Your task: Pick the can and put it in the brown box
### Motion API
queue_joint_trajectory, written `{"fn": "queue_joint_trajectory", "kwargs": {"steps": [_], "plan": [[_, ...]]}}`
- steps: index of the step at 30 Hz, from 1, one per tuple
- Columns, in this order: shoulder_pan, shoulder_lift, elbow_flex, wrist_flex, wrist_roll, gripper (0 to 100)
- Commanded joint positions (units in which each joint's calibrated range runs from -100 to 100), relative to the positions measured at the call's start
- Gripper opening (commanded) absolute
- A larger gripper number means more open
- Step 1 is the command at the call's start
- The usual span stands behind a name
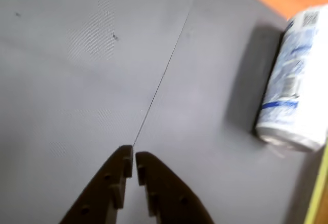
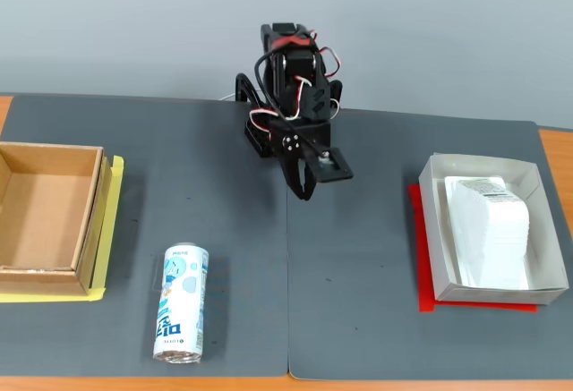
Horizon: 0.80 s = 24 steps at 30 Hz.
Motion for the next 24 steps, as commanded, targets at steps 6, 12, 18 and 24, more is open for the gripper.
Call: {"fn": "queue_joint_trajectory", "kwargs": {"steps": [6, 12, 18, 24], "plan": [[3.97, 25.53, -24.66, -9.52, 1.46, 1], [10.96, 40.52, -37.42, -15.24, 1.51, 1], [18.27, 54.33, -47.73, -20.19, 1.25, 1], [22.01, 65.68, -55.16, -23.92, 1.46, 1]]}}
